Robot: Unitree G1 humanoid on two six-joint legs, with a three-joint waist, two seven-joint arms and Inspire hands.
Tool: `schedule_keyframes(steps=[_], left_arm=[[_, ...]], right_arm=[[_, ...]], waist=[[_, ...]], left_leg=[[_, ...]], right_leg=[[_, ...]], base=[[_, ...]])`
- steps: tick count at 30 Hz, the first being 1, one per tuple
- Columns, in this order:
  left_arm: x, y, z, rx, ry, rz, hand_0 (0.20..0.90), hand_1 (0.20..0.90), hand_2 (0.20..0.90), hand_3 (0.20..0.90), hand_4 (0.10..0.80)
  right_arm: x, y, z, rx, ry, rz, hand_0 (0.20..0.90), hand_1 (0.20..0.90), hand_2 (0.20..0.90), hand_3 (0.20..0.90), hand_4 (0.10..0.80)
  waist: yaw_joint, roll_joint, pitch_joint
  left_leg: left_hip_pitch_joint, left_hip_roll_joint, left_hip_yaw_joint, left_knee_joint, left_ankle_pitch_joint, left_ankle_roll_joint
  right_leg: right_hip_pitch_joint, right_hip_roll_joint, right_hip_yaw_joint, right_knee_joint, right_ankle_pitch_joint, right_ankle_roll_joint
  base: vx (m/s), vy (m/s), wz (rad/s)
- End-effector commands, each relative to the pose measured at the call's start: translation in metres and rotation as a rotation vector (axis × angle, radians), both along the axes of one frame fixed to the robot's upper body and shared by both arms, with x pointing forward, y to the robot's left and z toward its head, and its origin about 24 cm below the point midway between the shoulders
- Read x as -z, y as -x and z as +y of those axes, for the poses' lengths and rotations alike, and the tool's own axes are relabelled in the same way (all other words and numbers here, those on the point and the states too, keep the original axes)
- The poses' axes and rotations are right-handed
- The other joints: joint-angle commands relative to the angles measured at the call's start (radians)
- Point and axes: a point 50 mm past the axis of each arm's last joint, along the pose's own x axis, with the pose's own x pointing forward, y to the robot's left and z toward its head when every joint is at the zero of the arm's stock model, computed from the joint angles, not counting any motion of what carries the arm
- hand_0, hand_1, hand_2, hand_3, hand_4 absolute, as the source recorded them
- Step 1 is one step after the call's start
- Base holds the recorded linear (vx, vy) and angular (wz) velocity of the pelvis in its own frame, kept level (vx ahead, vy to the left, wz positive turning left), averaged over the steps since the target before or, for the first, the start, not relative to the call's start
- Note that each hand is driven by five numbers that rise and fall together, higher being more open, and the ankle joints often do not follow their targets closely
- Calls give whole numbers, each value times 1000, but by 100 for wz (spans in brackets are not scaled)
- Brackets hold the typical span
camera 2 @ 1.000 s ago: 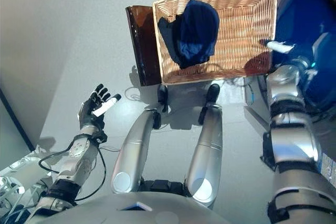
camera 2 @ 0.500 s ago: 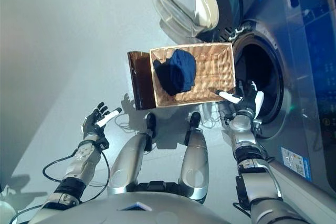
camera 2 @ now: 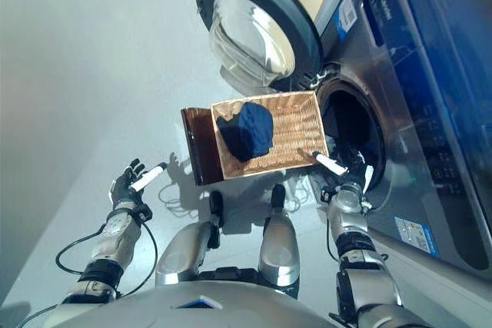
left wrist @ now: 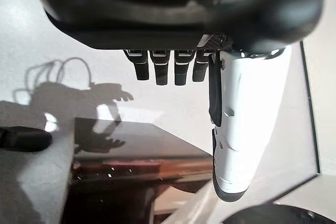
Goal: Pick up the clothes and place them into the washing machine
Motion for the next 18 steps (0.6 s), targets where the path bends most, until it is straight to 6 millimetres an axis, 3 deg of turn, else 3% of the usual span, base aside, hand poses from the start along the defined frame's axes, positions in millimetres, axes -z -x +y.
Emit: schedule_keyframes(steps=[1,5,10,18], left_arm=[[-6,5,15,-17,-62,-22,900,900,900,900,800],[-2,10,18,-39,-57,-1,900,900,900,900,800],[12,20,12,-29,-42,81,900,900,900,900,800],[17,29,12,-9,-58,122,900,900,900,900,800]], right_arm=[[-7,5,-17,51,26,-57,900,900,900,900,800],[2,17,-12,99,-59,-68,900,900,900,900,800],[25,48,-2,86,-96,36,900,900,900,900,800],[36,66,6,81,-132,76,900,900,900,900,800]], waist=[[3,5,-75],[-2,-2,-100],[-7,-12,-141],[-9,-25,-173]], left_leg=[[31,18,-15,5,-39,-74],[64,28,-15,5,-45,-77],[134,51,-4,-17,-44,-88],[174,70,12,-3,-61,-94]], right_leg=[[-10,20,-26,18,-1,-12],[21,33,-21,16,-9,-15],[91,56,-11,-22,-17,-21],[149,90,1,-63,-24,-29]], base=[[42,-28,-9],[68,-40,-3],[89,-41,-3],[46,-44,-11]])
